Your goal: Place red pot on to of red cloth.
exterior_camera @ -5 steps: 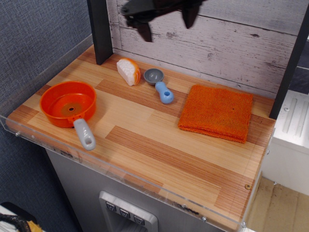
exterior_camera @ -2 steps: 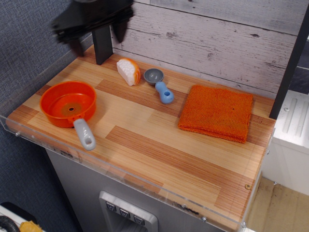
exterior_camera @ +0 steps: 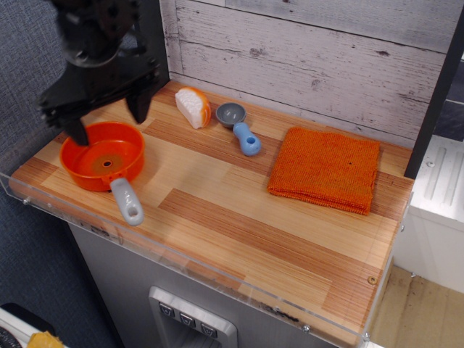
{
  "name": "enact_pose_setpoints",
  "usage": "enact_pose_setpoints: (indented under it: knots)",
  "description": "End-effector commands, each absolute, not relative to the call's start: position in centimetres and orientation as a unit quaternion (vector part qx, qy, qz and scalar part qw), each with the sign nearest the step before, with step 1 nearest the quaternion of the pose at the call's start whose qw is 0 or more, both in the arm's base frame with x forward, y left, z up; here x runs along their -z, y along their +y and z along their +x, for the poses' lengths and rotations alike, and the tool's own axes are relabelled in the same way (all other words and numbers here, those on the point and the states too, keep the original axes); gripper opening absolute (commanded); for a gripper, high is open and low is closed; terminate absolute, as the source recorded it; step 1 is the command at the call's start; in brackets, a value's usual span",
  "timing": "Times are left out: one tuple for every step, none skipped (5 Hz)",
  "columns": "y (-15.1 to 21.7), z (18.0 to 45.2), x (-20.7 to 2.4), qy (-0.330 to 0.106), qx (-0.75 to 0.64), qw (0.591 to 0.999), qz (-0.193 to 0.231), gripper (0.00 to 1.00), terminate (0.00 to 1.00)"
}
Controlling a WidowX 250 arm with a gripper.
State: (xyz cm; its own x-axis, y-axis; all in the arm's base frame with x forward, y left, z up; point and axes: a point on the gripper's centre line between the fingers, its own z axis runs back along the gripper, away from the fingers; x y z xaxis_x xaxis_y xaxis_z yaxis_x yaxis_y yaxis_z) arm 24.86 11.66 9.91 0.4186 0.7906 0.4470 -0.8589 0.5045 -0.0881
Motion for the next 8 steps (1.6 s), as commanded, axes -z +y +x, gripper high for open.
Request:
enact_pose_setpoints:
  knots:
    - [13.1, 23.6, -9.0, -0.219, -0.521, 0.818, 0.109, 1.0, 0.0]
    - [14.6, 24.1, -9.0, -0.223, -0.533, 0.806, 0.13, 1.0, 0.0]
    - [16.1, 24.8, -9.1, -0.227, -0.539, 0.798, 0.145, 1.0, 0.0]
    - [16.6, 26.0, -8.4, -0.222, -0.533, 0.802, 0.151, 1.0, 0.0]
    - [16.4, 27.2, -7.9, -0.223, -0.52, 0.811, 0.148, 1.0, 0.0]
    - [15.2, 28.7, -7.3, -0.225, -0.49, 0.831, 0.137, 1.0, 0.0]
    - [13.6, 29.5, -6.8, -0.221, -0.466, 0.847, 0.126, 1.0, 0.0]
    - [12.2, 29.8, -6.1, -0.211, -0.451, 0.859, 0.116, 1.0, 0.0]
